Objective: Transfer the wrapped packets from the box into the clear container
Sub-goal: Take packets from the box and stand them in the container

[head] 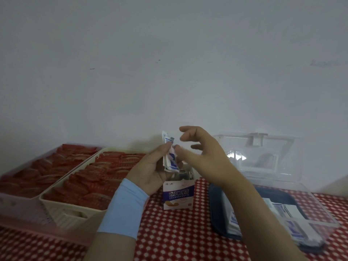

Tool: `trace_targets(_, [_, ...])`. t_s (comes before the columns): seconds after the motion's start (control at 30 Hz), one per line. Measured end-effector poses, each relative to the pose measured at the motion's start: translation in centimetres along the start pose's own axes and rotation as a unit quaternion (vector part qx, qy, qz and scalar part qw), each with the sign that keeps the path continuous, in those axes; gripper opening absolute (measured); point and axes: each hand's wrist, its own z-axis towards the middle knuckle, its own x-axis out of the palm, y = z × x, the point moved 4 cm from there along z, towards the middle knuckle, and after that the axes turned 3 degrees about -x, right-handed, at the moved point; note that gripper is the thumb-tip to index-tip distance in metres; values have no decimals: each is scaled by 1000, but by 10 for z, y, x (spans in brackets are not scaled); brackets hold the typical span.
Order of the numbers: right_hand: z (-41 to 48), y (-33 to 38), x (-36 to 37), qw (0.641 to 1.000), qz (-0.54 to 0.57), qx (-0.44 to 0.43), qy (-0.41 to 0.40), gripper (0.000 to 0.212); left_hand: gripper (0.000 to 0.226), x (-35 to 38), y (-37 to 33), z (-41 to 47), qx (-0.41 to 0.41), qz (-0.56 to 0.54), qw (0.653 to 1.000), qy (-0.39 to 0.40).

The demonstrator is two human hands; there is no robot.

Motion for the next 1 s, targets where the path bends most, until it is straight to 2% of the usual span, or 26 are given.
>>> trace_targets(0.07, [-4, 7, 4, 993, -76, -35, 84, 45, 32, -1, -1, -1, -1, 0, 1000, -8])
trace_targets(0.13, [-5, 8, 9, 979, -149, -60, 126, 56, 34, -1, 0, -2, -13, 24, 1000, -1])
trace_targets(0.2, [-5, 8, 12, 975, -164, -87, 122, 55, 39, -1, 3, -2, -24, 38, 999, 22])
trace_targets(0.33, [-4, 4, 13, 982, -118, -113, 91, 46, 41, -4, 5, 0, -21, 50, 998, 43])
trace_targets(0.43, [-4, 6, 11, 982, -125, -128, 63, 45, 34, -5, 6, 0, -29, 40, 997, 64])
trace_targets(0.57, [-3, 4, 12, 979, -145, -124, 76, 46, 48, -3, 5, -3, -41, 45, 996, 71])
trace_targets(0.73, [-6, 2, 14, 985, -98, -80, 117, 47, 46, -3, 4, -5, -42, 61, 993, 87])
trace_targets(0.8, [-7, -2, 9, 991, -36, -40, 125, 41, 35, -3, 4, -6, -43, 69, 993, 91])
trace_targets(0.9, [-5, -10, 1, 993, 87, 21, 78, 34, 24, -1, 5, -10, -45, 106, 989, 89])
trace_targets(1.0, [-1, -16, -7, 996, 70, 28, 51, 32, 24, 1, 6, -12, -43, 130, 988, 76])
